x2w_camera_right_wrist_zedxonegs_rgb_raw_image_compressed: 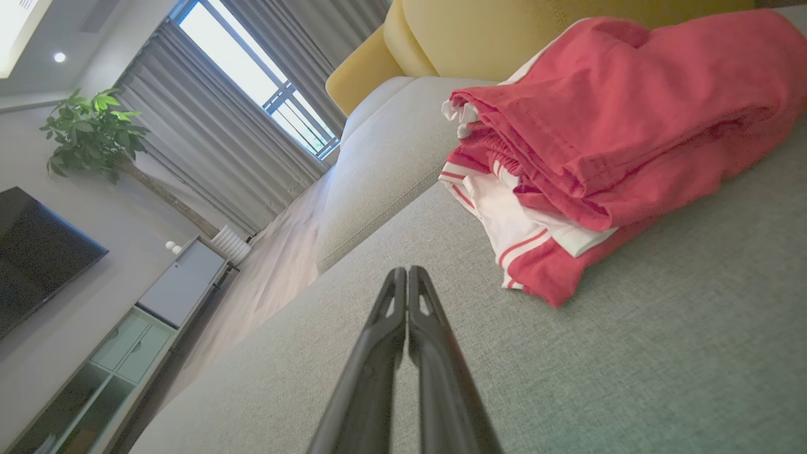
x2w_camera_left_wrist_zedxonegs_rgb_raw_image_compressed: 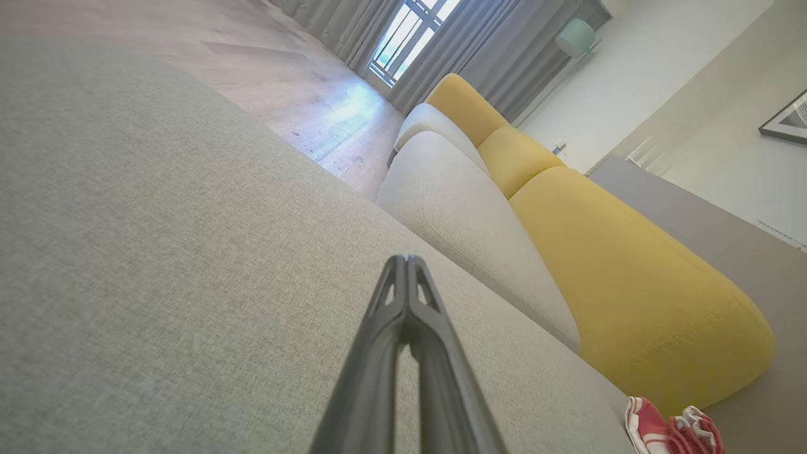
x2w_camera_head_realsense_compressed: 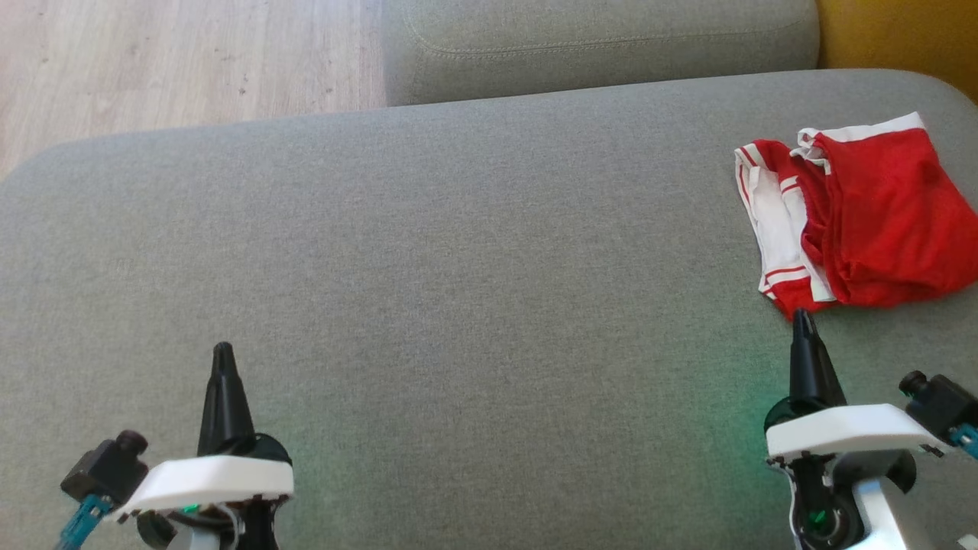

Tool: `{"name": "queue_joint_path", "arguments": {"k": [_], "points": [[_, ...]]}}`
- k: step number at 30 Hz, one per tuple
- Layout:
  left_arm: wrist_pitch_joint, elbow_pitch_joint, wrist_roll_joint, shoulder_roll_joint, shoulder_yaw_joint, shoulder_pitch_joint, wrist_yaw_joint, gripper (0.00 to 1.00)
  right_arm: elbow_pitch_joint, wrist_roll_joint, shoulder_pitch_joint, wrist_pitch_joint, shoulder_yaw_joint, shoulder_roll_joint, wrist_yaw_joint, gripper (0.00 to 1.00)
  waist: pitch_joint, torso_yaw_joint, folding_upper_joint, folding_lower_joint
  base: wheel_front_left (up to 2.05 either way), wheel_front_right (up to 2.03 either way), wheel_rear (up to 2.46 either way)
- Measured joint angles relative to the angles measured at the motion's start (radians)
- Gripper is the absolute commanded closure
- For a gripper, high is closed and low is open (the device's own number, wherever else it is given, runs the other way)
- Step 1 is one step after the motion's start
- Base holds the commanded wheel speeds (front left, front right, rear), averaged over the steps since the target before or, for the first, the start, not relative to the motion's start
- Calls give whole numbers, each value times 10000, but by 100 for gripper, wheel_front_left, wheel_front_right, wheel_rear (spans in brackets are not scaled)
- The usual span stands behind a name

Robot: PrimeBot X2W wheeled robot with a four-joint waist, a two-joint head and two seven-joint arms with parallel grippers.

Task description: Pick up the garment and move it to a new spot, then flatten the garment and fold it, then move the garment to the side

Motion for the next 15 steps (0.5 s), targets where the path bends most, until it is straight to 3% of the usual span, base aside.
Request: {"name": "queue_joint_path", "arguments": {"k": [15], "points": [[441, 98, -1498, 2, 253, -6, -8, 100, -86, 1661, 1, 343, -186, -13, 0, 100, -105, 17, 0, 0, 0, 0, 0]]}}
